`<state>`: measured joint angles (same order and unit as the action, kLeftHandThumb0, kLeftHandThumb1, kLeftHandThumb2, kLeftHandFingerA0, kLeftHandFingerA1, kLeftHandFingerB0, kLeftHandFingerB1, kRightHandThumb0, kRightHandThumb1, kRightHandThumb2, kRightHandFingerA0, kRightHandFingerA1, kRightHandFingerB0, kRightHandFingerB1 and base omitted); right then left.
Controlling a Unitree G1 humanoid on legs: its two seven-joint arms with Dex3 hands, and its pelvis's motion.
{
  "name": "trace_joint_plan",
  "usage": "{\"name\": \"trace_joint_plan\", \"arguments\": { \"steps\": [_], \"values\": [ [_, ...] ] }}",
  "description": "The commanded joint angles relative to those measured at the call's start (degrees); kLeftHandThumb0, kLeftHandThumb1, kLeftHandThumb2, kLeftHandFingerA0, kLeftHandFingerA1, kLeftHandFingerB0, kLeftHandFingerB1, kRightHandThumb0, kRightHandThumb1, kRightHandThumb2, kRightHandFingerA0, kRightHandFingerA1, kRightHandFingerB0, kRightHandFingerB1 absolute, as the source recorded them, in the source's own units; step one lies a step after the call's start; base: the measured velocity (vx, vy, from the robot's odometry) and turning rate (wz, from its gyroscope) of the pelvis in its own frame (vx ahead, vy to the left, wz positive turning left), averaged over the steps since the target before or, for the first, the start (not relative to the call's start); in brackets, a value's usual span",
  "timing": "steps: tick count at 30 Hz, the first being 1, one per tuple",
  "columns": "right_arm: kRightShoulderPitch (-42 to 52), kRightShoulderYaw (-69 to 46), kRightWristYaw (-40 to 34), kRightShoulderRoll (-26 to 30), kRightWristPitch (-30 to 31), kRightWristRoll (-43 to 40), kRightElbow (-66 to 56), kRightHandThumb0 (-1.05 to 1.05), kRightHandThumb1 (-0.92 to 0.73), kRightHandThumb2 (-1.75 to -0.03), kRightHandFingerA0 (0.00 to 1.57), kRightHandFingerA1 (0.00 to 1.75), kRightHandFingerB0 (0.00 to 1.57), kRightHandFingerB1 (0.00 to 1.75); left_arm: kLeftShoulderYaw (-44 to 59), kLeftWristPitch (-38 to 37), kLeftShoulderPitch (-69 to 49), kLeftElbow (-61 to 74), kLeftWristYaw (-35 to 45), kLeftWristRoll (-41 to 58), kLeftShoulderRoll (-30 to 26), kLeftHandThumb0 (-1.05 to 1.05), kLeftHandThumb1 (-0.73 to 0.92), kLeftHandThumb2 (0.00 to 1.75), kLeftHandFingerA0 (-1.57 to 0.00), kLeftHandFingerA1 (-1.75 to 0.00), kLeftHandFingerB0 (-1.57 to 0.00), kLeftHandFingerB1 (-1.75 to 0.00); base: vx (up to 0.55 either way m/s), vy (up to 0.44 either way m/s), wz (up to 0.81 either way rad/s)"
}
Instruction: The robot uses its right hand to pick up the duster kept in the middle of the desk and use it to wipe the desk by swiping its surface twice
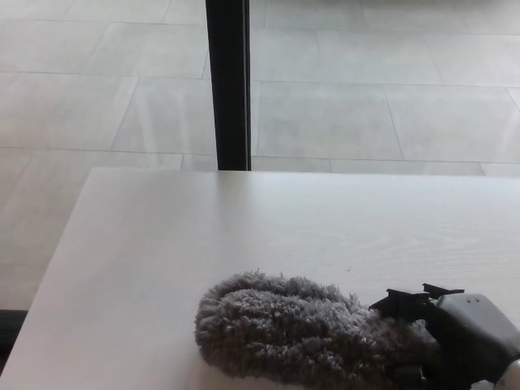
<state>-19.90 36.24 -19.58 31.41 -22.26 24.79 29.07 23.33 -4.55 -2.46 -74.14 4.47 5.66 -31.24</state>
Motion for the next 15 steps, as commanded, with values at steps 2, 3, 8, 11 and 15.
{"name": "trace_joint_plan", "arguments": {
  "steps": [2, 3, 8, 11, 15],
  "values": [
    [1.32, 9.54, -47.28, -0.74, 2.95, 28.44, 14.82, -0.44, -0.65, -0.60, 0.62, 1.62, 0.92, 0.83, -2.44, -0.51, 0.49, -0.21, 2.56, -1.88, -2.65, -0.50, 0.59, 0.58, -0.85, -1.06, -0.82, -0.56, 0.00, 0.000, 0.00],
    [1.32, 9.65, -47.08, -0.86, 3.03, 28.30, 14.92, -0.44, -0.63, -0.59, 0.62, 1.63, 0.91, 0.83, -2.53, -0.60, 0.42, -0.10, 2.48, -1.95, -2.73, -0.49, 0.58, 0.58, -0.85, -0.95, -0.81, -0.55, 0.00, 0.000, 0.00],
    [1.40, 10.58, -49.14, -0.96, 2.54, 28.92, 14.77, -0.41, -0.59, -0.61, 0.72, 1.64, 0.94, 0.81, -2.77, -0.45, 0.60, -0.32, 2.45, -2.04, -2.75, -0.45, 0.58, 0.57, -0.83, -0.78, -0.81, -0.54, 0.00, 0.000, 0.00],
    [1.30, 11.56, -50.54, -1.60, 2.17, 29.52, 14.43, -0.42, -0.58, -0.59, 0.71, 1.65, 0.91, 0.82, -3.02, -0.63, 0.62, -0.07, 3.20, -2.11, -3.05, -0.49, 0.57, 0.58, -0.83, -0.89, -0.81, -0.56, 0.00, 0.000, 0.00],
    [0.66, 12.13, -49.77, -3.16, 4.02, 30.46, 12.00, -0.45, -0.58, -0.61, 0.73, 1.64, 0.87, 0.84, -4.00, -0.81, 1.10, -0.01, 3.36, -2.93, -3.44, -0.50, 0.56, 0.59, -0.82, -1.09, -0.85, -0.60, 0.00, 0.000, 0.00]
  ]
}}
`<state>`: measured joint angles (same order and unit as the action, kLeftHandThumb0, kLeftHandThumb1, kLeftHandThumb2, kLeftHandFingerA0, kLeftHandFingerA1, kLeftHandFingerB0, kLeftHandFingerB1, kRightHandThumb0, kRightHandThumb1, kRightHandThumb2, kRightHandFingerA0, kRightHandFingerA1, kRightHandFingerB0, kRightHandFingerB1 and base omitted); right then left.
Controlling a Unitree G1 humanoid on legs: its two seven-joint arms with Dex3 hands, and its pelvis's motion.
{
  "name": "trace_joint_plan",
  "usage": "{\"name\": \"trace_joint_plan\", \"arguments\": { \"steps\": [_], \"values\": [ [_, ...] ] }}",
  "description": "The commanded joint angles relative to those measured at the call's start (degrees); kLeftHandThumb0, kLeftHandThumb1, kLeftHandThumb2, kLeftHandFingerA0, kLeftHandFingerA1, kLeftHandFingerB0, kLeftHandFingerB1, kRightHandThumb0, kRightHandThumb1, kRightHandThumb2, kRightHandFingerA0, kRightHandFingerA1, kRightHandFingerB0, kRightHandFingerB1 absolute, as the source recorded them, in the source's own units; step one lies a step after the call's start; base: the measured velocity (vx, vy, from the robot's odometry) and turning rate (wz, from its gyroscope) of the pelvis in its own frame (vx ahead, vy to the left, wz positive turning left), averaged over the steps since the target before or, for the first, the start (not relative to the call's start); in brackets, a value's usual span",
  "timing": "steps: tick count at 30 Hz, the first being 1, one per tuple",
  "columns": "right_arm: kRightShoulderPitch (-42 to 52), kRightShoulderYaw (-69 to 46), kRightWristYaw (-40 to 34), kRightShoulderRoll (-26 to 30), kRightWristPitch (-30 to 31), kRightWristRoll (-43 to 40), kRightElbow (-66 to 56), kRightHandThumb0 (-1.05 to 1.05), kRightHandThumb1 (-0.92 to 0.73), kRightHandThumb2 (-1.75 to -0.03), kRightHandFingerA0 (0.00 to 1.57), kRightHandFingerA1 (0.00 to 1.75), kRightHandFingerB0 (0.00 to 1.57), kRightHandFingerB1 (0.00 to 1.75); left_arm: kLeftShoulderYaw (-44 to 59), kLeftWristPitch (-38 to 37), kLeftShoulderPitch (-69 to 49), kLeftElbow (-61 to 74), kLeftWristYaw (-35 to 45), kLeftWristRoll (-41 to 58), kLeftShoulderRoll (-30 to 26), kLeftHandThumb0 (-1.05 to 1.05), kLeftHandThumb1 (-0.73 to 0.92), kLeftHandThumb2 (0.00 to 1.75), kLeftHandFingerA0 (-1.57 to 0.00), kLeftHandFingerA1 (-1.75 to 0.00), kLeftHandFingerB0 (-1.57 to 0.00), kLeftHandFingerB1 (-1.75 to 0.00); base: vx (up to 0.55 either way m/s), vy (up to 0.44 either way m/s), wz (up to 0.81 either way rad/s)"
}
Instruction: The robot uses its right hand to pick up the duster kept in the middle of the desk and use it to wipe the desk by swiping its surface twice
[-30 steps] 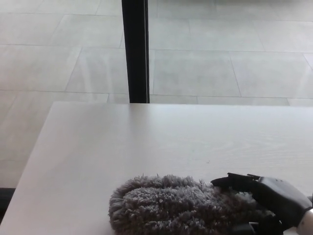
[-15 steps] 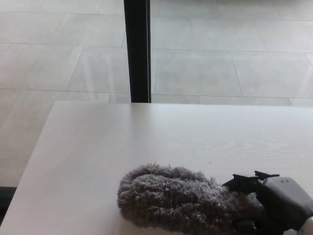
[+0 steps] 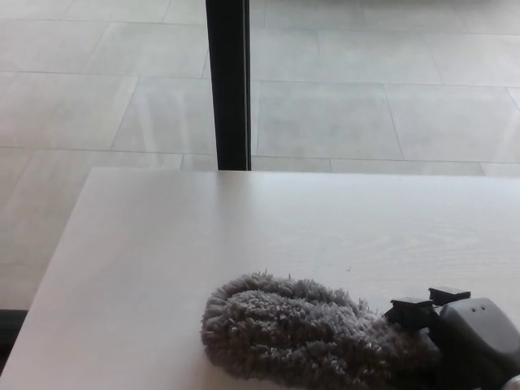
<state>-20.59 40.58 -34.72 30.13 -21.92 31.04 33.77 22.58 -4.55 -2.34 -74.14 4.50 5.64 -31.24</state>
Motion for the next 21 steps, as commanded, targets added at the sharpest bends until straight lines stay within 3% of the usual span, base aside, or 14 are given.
{"name": "trace_joint_plan", "arguments": {
  "steps": [1, 2, 3, 4, 5, 7, 9, 10, 12, 13, 16, 17, 18, 21],
  "values": [
    [0.72, 8.03, -33.94, -2.66, 4.19, 24.37, 6.84, -0.45, -0.58, -0.61, 0.73, 1.64, 0.87, 0.84, -3.90, -1.07, 0.96, 0.05, 3.32, -3.44, -3.62, -0.50, 0.56, 0.59, -0.82, -1.09, -0.85, -0.60, 0.00, 0.000, 0.00],
    [-0.28, 8.77, -33.17, -3.44, 5.75, 25.31, 6.39, -0.45, -0.58, -0.60, 0.76, 1.67, 0.85, 0.81, -3.41, -0.96, 1.10, -0.11, 3.78, -2.82, -3.57, -0.48, 0.57, 0.57, -0.78, -0.72, -0.78, -0.55, 0.00, 0.000, 0.00],
    [-1.32, 9.35, -32.03, -4.32, 6.32, 25.61, 6.37, -0.42, -0.57, -0.59, 0.76, 1.66, 0.86, 0.80, -3.45, -1.12, 1.18, -0.07, 4.21, -2.69, -3.67, -0.49, 0.58, 0.58, -0.75, -0.67, -0.74, -0.53, 0.00, 0.000, 0.00],
    [-2.03, 9.69, -32.24, -5.09, 6.47, 25.70, 6.76, -0.42, -0.54, -0.60, 0.81, 1.65, 0.90, 0.78, -3.53, -1.16, 1.24, 0.00, 4.34, -2.65, -3.74, -0.49, 0.58, 0.58, -0.77, -0.69, -0.75, -0.53, 0.00, 0.000, 0.00],
    [-2.94, 10.13, -32.73, -6.18, 6.95, 25.91, 7.25, -0.42, -0.55, -0.60, 0.81, 1.67, 0.88, 0.80, -3.66, -1.05, 1.36, 0.10, 4.35, -2.67, -3.81, -0.50, 0.58, 0.57, -0.80, -0.90, -0.81, -0.56, 0.00, 0.000, 0.00],
    [-3.97, 10.48, -30.72, -7.32, 7.89, 25.83, 7.17, -0.41, -0.57, -0.61, 0.80, 1.66, 0.86, 0.83, -4.00, -1.16, 1.54, 0.17, 4.43, -2.85, -3.87, -0.50, 0.58, 0.57, -0.82, -0.83, -0.81, -0.56, 0.00, 0.000, 0.00],
    [-6.66, 11.78, -28.36, -10.15, 10.67, 26.70, 7.87, -0.41, -0.55, -0.61, 0.84, 1.68, 0.90, 0.80, -4.56, -1.59, 1.59, 0.10, 4.12, -3.26, -3.83, -0.49, 0.59, 0.57, -0.85, -1.00, -0.81, -0.56, 0.00, 0.000, 0.00],
    [-7.52, 12.25, -28.04, -11.07, 10.99, 26.83, 8.34, -0.40, -0.53, -0.60, 0.85, 1.68, 0.92, 0.80, -4.73, -1.99, 1.57, -0.03, 4.38, -3.30, -3.75, -0.50, 0.59, 0.57, -0.81, -0.84, -0.80, -0.56, 0.00, 0.000, 0.00],
    [-9.21, 13.39, -27.74, -12.90, 11.81, 27.30, 9.88, -0.37, -0.52, -0.65, 0.87, 1.67, 0.93, 0.82, -4.76, -1.96, 1.68, -0.15, 4.46, -3.17, -3.71, -0.51, 0.57, 0.58, -0.85, -0.81, -0.78, -0.53, 0.00, 0.000, 0.00],
    [-10.01, 14.19, -27.81, -13.70, 12.10, 27.67, 10.72, -0.37, -0.55, -0.66, 0.84, 1.67, 0.92, 0.82, -4.93, -1.73, 1.95, -0.24, 4.41, -3.22, -3.71, -0.52, 0.58, 0.58, -0.87, -0.99, -0.80, -0.54, 0.00, 0.000, 0.00],
    [-11.99, 15.76, -27.80, -15.95, 9.30, 26.92, 13.48, -0.36, -0.51, -0.66, 0.87, 1.65, 0.95, 0.83, -5.38, -2.00, 2.14, -0.04, 5.05, -3.16, -4.02, -0.50, 0.59, 0.57, -0.88, -0.96, -0.82, -0.56, 0.00, 0.000, 0.00],
    [-12.33, 16.49, -27.60, -16.50, 10.19, 27.51, 13.88, -0.45, -0.46, -0.72, 0.98, 1.55, 0.99, 0.87, -4.87, -1.67, 2.31, -0.12, 5.33, -2.48, -3.99, -0.48, 0.58, 0.57, -0.86, -0.89, -0.78, -0.55, 0.00, 0.000, 0.00],
    [-12.76, 17.17, -27.06, -17.24, 10.18, 27.48, 14.62, -0.41, -0.53, -0.67, 0.91, 1.65, 0.95, 0.82, -4.91, -1.81, 2.27, -0.09, 5.27, -2.38, -4.01, -0.48, 0.58, 0.58, -0.87, -0.89, -0.78, -0.55, 0.00, 0.000, 0.00],
    [-14.17, 19.78, -28.01, -17.79, 8.54, 28.71, 16.73, -0.41, -0.51, -0.67, 0.93, 1.62, 0.99, 0.77, -4.82, -1.13, 2.59, -0.15, 5.15, -2.01, -3.99, -0.49, 0.58, 0.57, -0.91, -1.07, -0.81, -0.56, 0.00, 0.000, 0.00]
  ]
}}
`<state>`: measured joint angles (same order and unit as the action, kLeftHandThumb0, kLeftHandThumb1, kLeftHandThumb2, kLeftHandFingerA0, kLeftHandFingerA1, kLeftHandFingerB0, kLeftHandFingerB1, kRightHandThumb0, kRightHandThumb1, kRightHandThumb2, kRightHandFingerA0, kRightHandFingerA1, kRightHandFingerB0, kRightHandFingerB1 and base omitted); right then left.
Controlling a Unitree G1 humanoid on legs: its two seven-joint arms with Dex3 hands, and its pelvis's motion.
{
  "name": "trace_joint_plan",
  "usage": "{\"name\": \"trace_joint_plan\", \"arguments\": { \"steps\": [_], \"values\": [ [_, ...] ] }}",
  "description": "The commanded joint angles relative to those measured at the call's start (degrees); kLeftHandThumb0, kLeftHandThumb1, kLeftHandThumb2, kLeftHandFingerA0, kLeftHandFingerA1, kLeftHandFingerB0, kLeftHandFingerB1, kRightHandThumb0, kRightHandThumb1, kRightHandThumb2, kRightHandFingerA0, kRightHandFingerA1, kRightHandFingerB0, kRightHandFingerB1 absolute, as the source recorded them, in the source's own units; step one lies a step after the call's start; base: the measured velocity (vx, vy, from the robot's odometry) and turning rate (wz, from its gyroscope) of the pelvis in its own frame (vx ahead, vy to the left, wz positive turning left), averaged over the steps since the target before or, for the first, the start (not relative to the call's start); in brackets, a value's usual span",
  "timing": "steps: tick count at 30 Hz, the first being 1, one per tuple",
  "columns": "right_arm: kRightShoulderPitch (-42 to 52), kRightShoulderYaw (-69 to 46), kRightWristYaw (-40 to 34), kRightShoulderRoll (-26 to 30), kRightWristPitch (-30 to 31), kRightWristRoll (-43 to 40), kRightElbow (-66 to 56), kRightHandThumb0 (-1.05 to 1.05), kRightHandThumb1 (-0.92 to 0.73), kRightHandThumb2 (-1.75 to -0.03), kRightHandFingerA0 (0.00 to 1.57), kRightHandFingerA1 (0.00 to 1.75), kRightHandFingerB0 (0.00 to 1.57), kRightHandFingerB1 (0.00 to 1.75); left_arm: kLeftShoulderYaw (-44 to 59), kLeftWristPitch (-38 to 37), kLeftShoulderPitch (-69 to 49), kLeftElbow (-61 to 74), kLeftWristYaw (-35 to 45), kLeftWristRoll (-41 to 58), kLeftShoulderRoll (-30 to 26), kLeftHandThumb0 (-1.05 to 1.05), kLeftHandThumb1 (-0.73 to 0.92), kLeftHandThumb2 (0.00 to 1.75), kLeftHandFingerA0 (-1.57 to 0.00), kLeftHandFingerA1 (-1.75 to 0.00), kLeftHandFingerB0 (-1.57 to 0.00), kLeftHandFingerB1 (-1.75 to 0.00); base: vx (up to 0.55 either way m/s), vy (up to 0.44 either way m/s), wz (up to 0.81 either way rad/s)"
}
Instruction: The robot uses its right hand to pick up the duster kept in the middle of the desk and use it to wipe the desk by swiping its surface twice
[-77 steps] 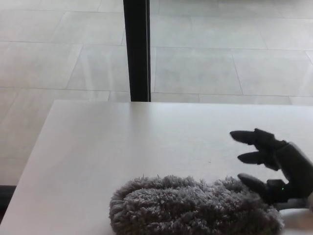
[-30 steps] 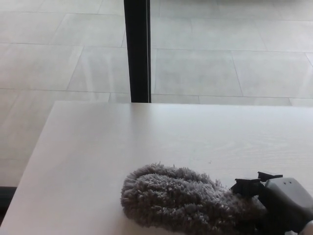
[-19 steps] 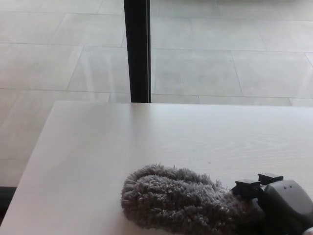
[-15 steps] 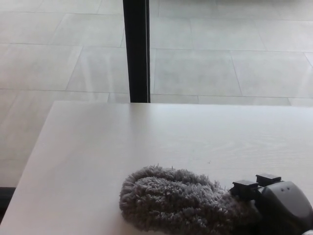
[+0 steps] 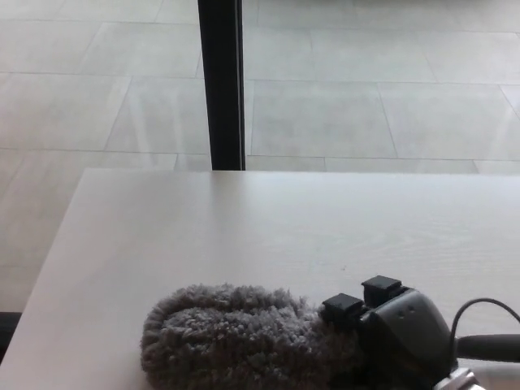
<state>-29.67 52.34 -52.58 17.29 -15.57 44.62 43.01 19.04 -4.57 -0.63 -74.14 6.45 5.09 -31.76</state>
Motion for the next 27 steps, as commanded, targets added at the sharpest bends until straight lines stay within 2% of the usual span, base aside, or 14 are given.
{"name": "trace_joint_plan", "arguments": {
  "steps": [1, 5, 6, 7, 10, 11, 15, 19, 20, 23, 24, 25, 26, 27],
  "values": [
    [-5.57, 8.87, -10.21, -4.71, 1.97, 15.65, 7.93, -0.41, -0.51, -0.67, 0.93, 1.62, 0.99, 0.77, -1.56, -1.33, 0.86, -0.15, 3.28, -1.69, -3.55, -0.49, 0.58, 0.57, -0.91, -1.07, -0.81, -0.56, 0.00, 0.000, 0.00],
    [-6.81, 10.06, -11.64, -3.79, 0.72, 15.68, 9.72, -0.40, -0.50, -0.71, 0.90, 1.63, 0.98, 0.80, -1.79, -1.15, 0.96, 0.02, 3.46, -1.51, -3.59, -0.49, 0.59, 0.58, -0.91, -1.11, -0.78, -0.57, 0.00, 0.000, 0.00],
    [-7.20, 10.18, -11.06, -3.25, 0.28, 15.54, 9.89, -0.40, -0.38, -0.92, 1.20, 1.31, 0.91, 0.87, -1.70, -1.23, 0.92, 0.04, 3.43, -1.37, -3.54, -0.48, 0.58, 0.57, -0.90, -1.08, -0.79, -0.57, 0.00, 0.000, 0.00],
    [-7.53, 10.37, -11.02, -2.84, 0.44, 15.66, 10.14, -0.39, -0.51, -0.70, 0.94, 1.64, 0.97, 0.84, -1.88, -1.40, 0.80, 0.02, 3.44, -1.51, -3.54, -0.48, 0.59, 0.57, -0.88, -1.03, -0.80, -0.56, 0.00, 0.000, 0.00],
    [-8.87, 11.36, -9.58, -1.12, 0.19, 16.45, 10.73, -0.35, -0.55, -0.76, 0.94, 1.67, 0.89, 1.02, -1.74, -1.56, 0.68, -0.22, 3.44, -1.20, -3.47, -0.47, 0.58, 0.57, -0.87, -0.98, -0.78, -0.56, 0.00, 0.000, 0.00],
    [-9.64, 11.84, -9.47, -0.30, -1.24, 16.66, 11.44, -0.31, -0.54, -0.79, 0.93, 1.67, 0.84, 0.95, -1.61, -1.34, 0.78, -0.32, 3.33, -1.02, -3.43, -0.47, 0.57, 0.57, -0.91, -1.10, -0.81, -0.57, 0.00, 0.000, 0.00],
    [-12.75, 13.89, -2.83, 2.98, -9.21, 16.18, 13.12, -0.32, -0.57, -0.80, 0.97, 1.56, 0.84, 1.00, -2.26, -1.61, 0.65, -0.45, 3.36, -1.46, -3.68, -0.48, 0.59, 0.57, -0.92, -1.09, -0.81, -0.58, 0.00, 0.000, 0.00],
    [-14.77, 14.90, 0.52, 3.06, -11.97, 16.04, 14.60, -0.30, -0.53, -0.92, 0.91, 1.71, 0.85, 1.14, -1.91, -1.60, 0.34, -0.20, 3.48, -0.93, -3.60, -0.48, 0.57, 0.58, -0.90, -1.10, -0.82, -0.60, 0.00, 0.000, 0.00],
    [-15.10, 14.89, 1.22, 3.00, -11.69, 16.08, 14.66, -0.32, -0.58, -0.92, 0.87, 1.72, 0.79, 1.30, -1.74, -1.56, 0.31, -0.25, 3.56, -0.74, -3.57, -0.48, 0.57, 0.57, -0.84, -0.90, -0.77, -0.56, 0.00, 0.000, 0.00],
    [-15.27, 12.80, 4.40, 1.60, -8.09, 14.48, 15.21, -0.30, -0.58, -0.87, 1.09, 1.70, 0.82, 1.34, -1.42, -1.68, 0.06, -0.29, 4.02, -0.42, -3.67, -0.49, 0.59, 0.58, -0.83, -0.99, -0.77, -0.57, 0.00, 0.000, 0.00],
    [-14.58, 9.67, 12.33, 0.84, -5.70, 10.49, 14.33, -0.35, -0.67, -0.80, 0.90, 1.74, 0.76, 1.35, -1.22, -1.84, -0.06, -0.14, 4.03, -0.21, -3.53, -0.47, 0.57, 0.57, -0.82, -0.92, -0.77, -0.57, 0.00, 0.000, 0.00],
    [-14.38, 8.25, 14.16, 0.14, -2.68, 9.55, 13.76, -0.37, -0.66, -0.72, 0.95, 1.71, 0.82, 1.04, -0.91, -1.60, -0.08, -0.14, 4.17, 0.15, -3.42, -0.45, 0.57, 0.57, -0.84, -0.88, -0.76, -0.56, 0.00, 0.000, 0.00],
    [-14.24, 6.55, 14.76, -0.80, -1.33, 8.04, 14.41, -0.30, -0.63, -0.72, 0.92, 1.70, 0.83, 1.16, -0.66, -1.10, 0.03, -0.17, 3.69, 0.39, -3.28, -0.47, 0.57, 0.58, -0.85, -1.02, -0.77, -0.55, 0.00, 0.000, 0.00],
    [-14.67, 5.15, 17.19, -1.89, 0.72, 7.00, 15.89, -0.35, -0.68, -0.69, 0.89, 1.67, 0.83, 1.02, -0.46, -2.06, -0.52, 0.40, 4.45, 0.68, -3.20, -0.49, 0.58, 0.58, -0.85, -1.02, -0.80, -0.59, 0.00, 0.000, 0.00]
  ]
}}
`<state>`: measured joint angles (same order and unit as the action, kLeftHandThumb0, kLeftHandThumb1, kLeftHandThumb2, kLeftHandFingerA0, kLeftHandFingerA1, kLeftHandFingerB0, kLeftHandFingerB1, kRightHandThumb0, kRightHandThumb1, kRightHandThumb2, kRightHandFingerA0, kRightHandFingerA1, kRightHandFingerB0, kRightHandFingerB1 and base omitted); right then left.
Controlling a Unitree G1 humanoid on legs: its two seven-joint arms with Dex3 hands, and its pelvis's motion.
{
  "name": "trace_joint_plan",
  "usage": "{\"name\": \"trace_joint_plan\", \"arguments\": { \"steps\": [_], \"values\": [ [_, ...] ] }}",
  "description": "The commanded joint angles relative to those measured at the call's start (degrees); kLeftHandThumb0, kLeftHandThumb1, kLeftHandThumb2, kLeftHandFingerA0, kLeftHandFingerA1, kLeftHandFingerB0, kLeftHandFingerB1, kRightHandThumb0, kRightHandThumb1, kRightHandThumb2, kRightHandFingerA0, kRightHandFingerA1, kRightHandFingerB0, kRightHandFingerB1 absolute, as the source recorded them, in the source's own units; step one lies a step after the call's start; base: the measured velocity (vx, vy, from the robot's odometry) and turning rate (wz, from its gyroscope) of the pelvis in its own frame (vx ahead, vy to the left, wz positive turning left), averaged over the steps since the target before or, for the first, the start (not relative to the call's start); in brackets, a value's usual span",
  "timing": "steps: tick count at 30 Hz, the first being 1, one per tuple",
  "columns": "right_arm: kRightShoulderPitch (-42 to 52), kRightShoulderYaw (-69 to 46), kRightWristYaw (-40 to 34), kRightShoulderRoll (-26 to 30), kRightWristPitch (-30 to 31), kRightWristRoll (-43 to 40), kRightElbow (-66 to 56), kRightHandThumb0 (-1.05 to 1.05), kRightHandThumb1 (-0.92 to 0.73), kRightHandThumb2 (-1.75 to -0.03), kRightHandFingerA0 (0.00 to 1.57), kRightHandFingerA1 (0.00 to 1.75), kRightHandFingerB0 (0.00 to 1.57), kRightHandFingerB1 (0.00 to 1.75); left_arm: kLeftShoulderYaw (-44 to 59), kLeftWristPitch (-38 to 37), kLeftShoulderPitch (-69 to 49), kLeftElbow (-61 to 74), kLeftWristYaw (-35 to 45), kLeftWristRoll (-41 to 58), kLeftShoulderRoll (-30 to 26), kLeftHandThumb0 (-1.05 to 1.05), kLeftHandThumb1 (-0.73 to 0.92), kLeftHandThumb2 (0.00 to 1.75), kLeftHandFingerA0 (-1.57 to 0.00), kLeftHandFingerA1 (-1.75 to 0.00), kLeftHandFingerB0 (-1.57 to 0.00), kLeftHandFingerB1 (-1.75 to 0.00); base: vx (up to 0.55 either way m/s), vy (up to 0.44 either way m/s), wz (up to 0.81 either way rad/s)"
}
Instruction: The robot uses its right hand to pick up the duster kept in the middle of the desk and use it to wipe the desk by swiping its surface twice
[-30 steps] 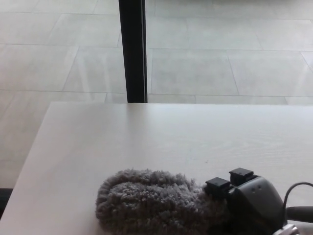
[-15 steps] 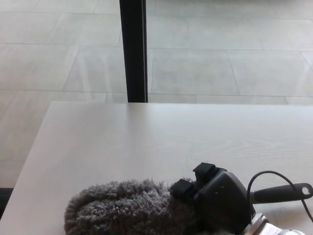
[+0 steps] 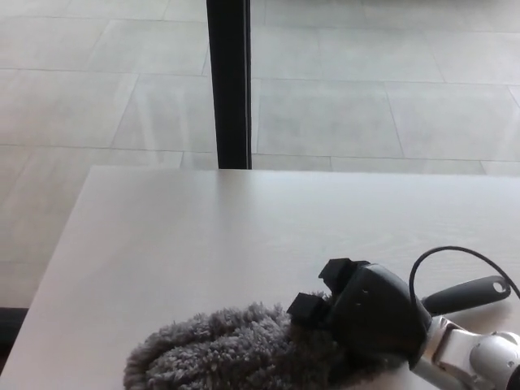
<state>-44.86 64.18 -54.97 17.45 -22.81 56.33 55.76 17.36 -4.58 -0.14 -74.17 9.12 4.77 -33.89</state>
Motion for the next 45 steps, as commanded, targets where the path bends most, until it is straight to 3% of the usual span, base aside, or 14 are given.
{"name": "trace_joint_plan", "arguments": {
  "steps": [1, 5, 6, 7, 13, 15, 19, 26, 31, 33, 35, 37, 41, 45],
  "values": [
    [-0.61, -9.21, 24.39, -5.01, 14.89, -6.76, 7.02, -0.32, -0.65, -0.69, 0.89, 1.74, 0.77, 1.25, 1.30, -2.05, -1.10, 0.39, 1.74, 1.11, -0.75, -0.47, 0.57, 0.58, -0.86, -1.06, -0.80, -0.61, 0.00, 0.000, 0.00],
    [-1.72, -14.72, 29.44, -6.38, 21.10, -10.91, 12.60, -0.28, -0.71, -0.69, 0.88, 1.73, 0.77, 1.17, 0.97, -1.81, -1.37, -0.06, 0.75, 0.68, -0.12, -0.41, 0.56, 0.57, -0.86, -0.88, -0.78, -0.55, 0.00, 0.000, 0.00],
    [-1.80, -16.28, 30.08, -6.17, 22.72, -11.84, 13.53, -0.33, -0.57, -1.01, 1.17, 1.32, 0.80, 1.01, 1.37, -1.37, -1.31, -0.25, 0.93, 1.11, 0.01, -0.44, 0.58, 0.57, -0.87, -0.94, -0.80, -0.55, 0.00, 0.000, 0.00],
    [-2.19, -17.48, 31.03, -5.97, 24.77, -12.41, 14.60, -0.33, -0.78, -0.66, 0.83, 1.73, 0.70, 1.13, 1.18, -1.84, -1.53, -0.34, 0.91, 0.85, 0.01, -0.47, 0.56, 0.57, -0.84, -0.89, -0.79, -0.56, 0.00, 0.000, 0.00],
    [-3.74, -23.88, 35.77, -3.71, 30.92, -15.54, 18.33, -0.36, -0.68, -0.61, 0.73, 1.68, 0.64, 1.00, 1.98, -2.71, -2.58, -0.05, 1.84, 1.72, 0.21, -0.48, 0.56, 0.57, -0.82, -0.98, -0.82, -0.58, 0.00, 0.000, 0.00],
    [-3.44, -29.24, 36.29, -1.61, 33.37, -19.78, 19.39, -0.33, -0.65, -0.59, 0.85, 1.52, 0.69, 0.64, 2.15, -2.94, -2.85, 0.14, 3.37, 2.07, 0.29, -0.49, 0.56, 0.57, -0.77, -0.80, -0.78, -0.59, 0.00, 0.000, 0.00],
    [-0.08, -35.11, 33.52, 2.94, 33.01, -22.36, 20.52, -0.35, -0.67, -0.60, 0.81, 1.56, 0.71, 1.07, 2.14, -2.67, -2.66, -0.13, 3.38, 1.97, 0.52, -0.50, 0.55, 0.57, -0.81, -0.79, -0.80, -0.57, 0.00, 0.000, 0.00],
    [5.43, -44.06, 33.15, 9.15, 34.00, -25.20, 22.07, -0.45, -0.61, -0.62, 0.81, 1.44, 0.76, 0.57, 2.65, -0.92, -2.63, 0.13, 2.13, 2.46, 0.68, -0.46, 0.52, 0.57, -0.76, -0.76, -0.78, -0.56, 0.00, 0.000, 0.00],
    [9.19, -52.58, 35.01, 11.94, 35.03, -29.38, 22.74, -0.46, -0.70, -0.61, 0.64, 1.07, 0.71, 0.61, 3.00, -2.13, -3.63, -0.11, 2.95, 2.21, 1.02, -0.43, 0.57, 0.57, -0.73, -0.65, -0.77, -0.54, 0.00, 0.000, 0.00],
    [9.94, -51.22, 35.64, 12.50, 35.21, -26.72, 22.76, -0.47, -0.70, -0.65, 0.70, 1.31, 0.71, 0.78, 3.10, -2.07, -3.81, -0.14, 2.61, 2.13, 1.09, -0.43, 0.57, 0.57, -0.77, -0.67, -0.78, -0.54, 0.00, 0.000, 0.00],
    [11.44, -56.93, 35.45, 12.70, 33.46, -30.78, 21.95, -0.41, -0.71, -0.61, 0.63, 0.90, 0.68, 0.54, 2.79, -1.83, -4.01, -0.09, 1.73, 1.65, 1.12, -0.46, 0.54, 0.58, -0.79, -0.71, -0.81, -0.55, 0.00, 0.000, 0.00],
    [12.01, -59.00, 33.60, 12.25, 35.02, -31.34, 21.82, -0.42, -0.73, -0.63, 0.65, 1.31, 0.47, 0.40, 3.18, -1.73, -4.26, -0.19, 1.57, 1.99, 1.43, -0.46, 0.54, 0.56, -0.79, -0.75, -0.84, -0.58, 0.00, 0.000, 0.00],
    [14.43, -59.49, 36.28, 13.85, 34.36, -28.99, 21.54, -0.46, -0.78, -0.63, 0.54, 0.70, 0.60, 0.53, 3.48, -2.18, -5.03, 0.26, 2.45, 2.25, 1.59, -0.45, 0.54, 0.56, -0.74, -0.69, -0.84, -0.56, 0.00, 0.000, 0.00],
    [14.97, -61.22, 36.76, 13.98, 35.08, -28.88, 20.94, -0.41, -0.75, -0.62, 0.56, 0.89, 0.61, 0.52, 4.24, -1.44, -4.80, 0.43, 2.12, 2.80, 1.56, -0.43, 0.54, 0.56, -0.73, -0.66, -0.83, -0.58, 0.00, 0.000, 0.00]
  ]
}}
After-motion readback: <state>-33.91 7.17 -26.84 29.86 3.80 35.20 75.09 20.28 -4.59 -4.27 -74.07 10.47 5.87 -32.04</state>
